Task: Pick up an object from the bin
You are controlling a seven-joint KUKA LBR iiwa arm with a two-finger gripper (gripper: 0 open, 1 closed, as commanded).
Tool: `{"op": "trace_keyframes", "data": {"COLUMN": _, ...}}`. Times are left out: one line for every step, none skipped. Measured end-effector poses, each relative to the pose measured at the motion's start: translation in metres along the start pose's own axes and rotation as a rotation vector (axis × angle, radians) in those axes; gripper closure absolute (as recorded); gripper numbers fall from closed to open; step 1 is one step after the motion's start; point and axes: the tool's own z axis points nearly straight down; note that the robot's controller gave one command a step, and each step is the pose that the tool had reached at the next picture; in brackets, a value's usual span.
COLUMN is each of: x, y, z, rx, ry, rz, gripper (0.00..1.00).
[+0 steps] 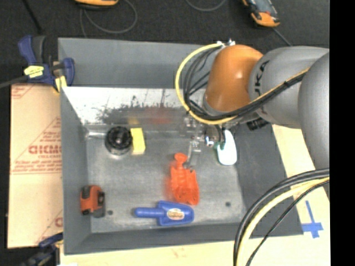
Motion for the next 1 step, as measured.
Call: {"op": "trace_keyframes", "data": {"x": 0.0014, "y": -0.0145, "z": 0.0265, "rx": 0.002, "ry": 0.006, "rz": 0.07, "gripper": 0.0}}
